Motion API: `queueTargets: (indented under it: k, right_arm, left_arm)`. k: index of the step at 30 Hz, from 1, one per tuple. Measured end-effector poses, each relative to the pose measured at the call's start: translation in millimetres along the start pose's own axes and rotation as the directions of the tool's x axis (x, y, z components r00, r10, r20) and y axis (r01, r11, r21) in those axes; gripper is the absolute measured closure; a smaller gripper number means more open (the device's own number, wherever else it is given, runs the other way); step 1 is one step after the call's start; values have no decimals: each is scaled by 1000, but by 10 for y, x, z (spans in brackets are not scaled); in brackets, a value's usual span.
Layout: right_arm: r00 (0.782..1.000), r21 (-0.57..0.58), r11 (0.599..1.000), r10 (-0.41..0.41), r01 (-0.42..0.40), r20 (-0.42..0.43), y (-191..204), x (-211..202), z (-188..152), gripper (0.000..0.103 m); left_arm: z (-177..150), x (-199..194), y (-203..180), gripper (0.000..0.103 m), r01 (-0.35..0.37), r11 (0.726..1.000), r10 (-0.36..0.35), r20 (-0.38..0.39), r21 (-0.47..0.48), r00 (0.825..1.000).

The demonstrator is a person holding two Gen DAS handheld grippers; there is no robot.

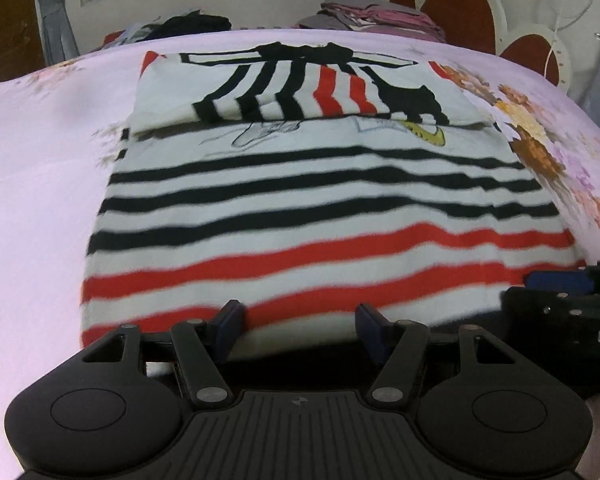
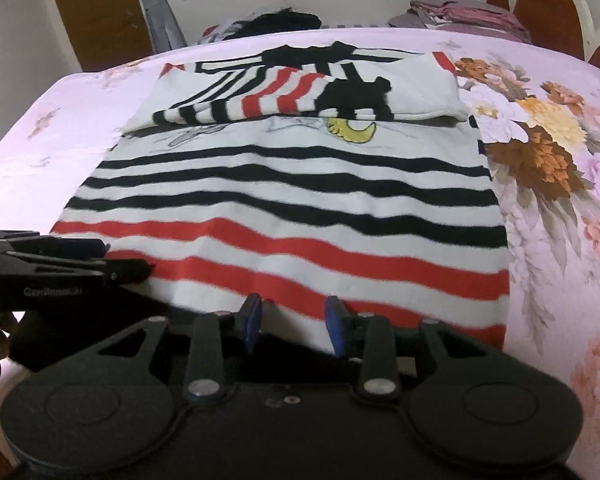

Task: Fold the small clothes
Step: 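Move both tools to the black hem band of the sweater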

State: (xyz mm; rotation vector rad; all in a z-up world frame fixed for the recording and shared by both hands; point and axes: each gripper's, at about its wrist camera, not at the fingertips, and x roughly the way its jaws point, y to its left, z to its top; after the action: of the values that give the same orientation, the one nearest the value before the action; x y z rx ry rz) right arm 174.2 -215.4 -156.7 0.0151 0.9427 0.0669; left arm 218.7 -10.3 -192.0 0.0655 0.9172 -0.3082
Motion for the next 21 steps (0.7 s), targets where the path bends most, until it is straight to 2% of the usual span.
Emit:
queueTargets:
  k: [7,10,14,16,21]
  right_arm:
    - [998,45,997,-66,66,13,-108,-199,-184,68]
    - [995,46,994,-96,97,-20,-175,-200,-290,68]
    - [994,77,991,-113,112,3,-203,-338,-358,67]
    - [992,87,988,-130,128,7,-219,-383,-408,63]
    - [989,107,983,-150,149,5,-263,-466,-512,63]
  left_arm:
    - [-239,-218,154,41,-7,1000,7,-10,6,1000]
    - [-322,-288,218,41,-10,1000,9,-16,-5,1000]
    - [-412,-418,301,41,-14,999,14,-17,-43,1000]
    - [-452,-481,350,41,-20,998,19,-9,-66,1000]
    - [-556,-593,479,41,-39,995,40,4,-94,999]
